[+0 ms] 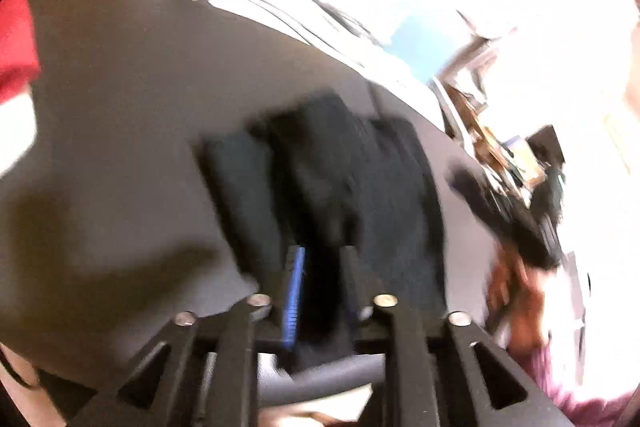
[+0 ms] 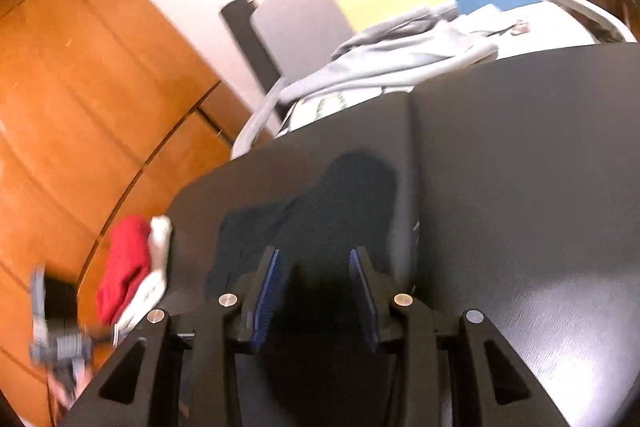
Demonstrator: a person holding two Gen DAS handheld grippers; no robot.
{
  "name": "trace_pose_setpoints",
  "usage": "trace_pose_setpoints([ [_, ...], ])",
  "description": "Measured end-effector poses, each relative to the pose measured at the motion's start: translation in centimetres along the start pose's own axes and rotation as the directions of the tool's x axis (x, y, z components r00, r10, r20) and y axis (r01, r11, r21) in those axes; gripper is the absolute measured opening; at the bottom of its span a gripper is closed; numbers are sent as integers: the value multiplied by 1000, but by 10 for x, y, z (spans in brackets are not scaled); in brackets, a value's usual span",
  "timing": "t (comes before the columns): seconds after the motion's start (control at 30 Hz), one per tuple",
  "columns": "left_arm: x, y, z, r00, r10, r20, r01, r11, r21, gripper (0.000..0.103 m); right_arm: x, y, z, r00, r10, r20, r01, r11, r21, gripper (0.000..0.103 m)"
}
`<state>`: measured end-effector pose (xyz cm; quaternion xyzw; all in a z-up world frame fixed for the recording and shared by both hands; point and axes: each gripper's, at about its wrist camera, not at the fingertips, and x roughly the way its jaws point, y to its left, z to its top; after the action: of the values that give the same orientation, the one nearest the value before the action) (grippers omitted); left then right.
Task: Fold clothes
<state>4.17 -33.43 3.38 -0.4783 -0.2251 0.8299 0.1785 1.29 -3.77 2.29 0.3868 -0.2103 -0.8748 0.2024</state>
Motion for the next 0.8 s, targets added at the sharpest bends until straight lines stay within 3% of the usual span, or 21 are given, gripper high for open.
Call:
trace_pose_setpoints([
  [0.03,2,3,14,1000,9,0,-9,1000,0,43,2,5,-6,1000,-15,-15,15,1000,-22,36],
  [0.1,26,-2,38,999,20,-44,-20,1000,3,52,4,11,-17,999,-33,-34,30,998,-61,36],
  [0.2,69,-10,60,990,51,-131,-51,999,7,53,8,20,-30,998,-27,-60,20,993,-114,37],
  [0.3,104,-20,67,977,109,-184,-105,994,33,70,9,24,-38,996,-46,-77,32,984,-174,37],
  [0.4,122,-24,65,967,152,-206,-146,988,47,71,7,22,-47,994,-70,-84,48,970,-238,38],
  [0.47,125,-31,60,972,158,-172,-150,987,64,58,9,26,-54,993,-86,-86,58,956,-288,39],
  [0.5,126,-35,58,973,166,-158,-156,985,79,41,9,29,-58,992,-93,-85,63,948,-311,42],
  [0.6,119,-53,57,975,192,-115,-171,971,167,19,9,37,-65,989,-127,-73,90,922,-376,42],
  [0.73,55,-67,61,997,80,-25,-71,968,240,16,-10,45,-60,997,-80,-23,67,937,-342,41],
  [0.8,20,-70,60,998,52,35,-59,960,274,16,-18,51,-60,999,-51,-1,48,938,-343,41],
])
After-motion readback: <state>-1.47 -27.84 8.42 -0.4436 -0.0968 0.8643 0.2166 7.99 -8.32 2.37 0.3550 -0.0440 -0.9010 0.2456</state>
